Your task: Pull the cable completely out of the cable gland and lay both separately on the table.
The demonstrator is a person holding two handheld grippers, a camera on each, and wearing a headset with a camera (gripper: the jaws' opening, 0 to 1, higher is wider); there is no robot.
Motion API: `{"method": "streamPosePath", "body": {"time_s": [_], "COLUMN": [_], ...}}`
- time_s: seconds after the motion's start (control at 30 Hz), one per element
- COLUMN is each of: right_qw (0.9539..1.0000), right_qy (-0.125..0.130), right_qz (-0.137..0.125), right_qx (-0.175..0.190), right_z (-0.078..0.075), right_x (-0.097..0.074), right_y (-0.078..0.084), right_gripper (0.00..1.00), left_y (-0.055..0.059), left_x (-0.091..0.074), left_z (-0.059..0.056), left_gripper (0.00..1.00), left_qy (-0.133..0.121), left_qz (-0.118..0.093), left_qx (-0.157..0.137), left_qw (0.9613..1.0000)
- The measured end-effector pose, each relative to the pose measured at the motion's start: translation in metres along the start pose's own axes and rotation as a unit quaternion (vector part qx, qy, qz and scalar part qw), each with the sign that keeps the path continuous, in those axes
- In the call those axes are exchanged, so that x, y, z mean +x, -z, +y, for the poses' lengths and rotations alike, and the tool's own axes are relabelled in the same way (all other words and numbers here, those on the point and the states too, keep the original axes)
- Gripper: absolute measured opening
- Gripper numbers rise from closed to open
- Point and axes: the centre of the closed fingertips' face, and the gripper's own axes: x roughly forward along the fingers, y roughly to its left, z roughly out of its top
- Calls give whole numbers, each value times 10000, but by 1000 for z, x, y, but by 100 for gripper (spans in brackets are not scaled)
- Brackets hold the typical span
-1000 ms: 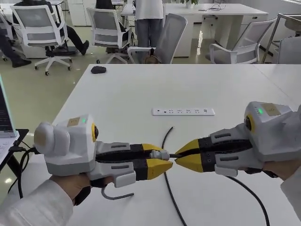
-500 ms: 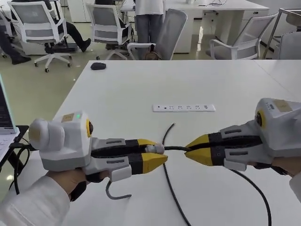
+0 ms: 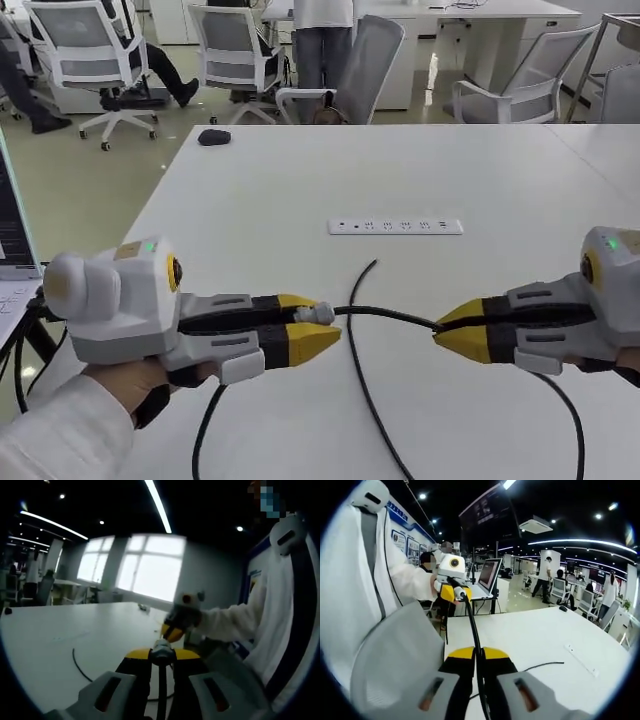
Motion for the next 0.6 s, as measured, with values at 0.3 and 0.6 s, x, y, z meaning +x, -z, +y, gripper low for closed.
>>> {"method": "streamPosePath", "body": {"time_s": [0.3,0.6], "right_qw": [9999,9996], "right_qy": [56,52], "right_qz": [103,131], "right_qx": [126,229], "right_z": [1,2], "right_x": [-2,-1], "right_y": [10,15], "right_gripper": [4,5], "left_y": [3,3], "left_x": [3,4], "left_z": [-2,-4], "left_gripper": [17,17], "left_qy": [26,66], "left_qz": [76,195], "left_qx": [25,133], "left_qw": [10000,9997]}}
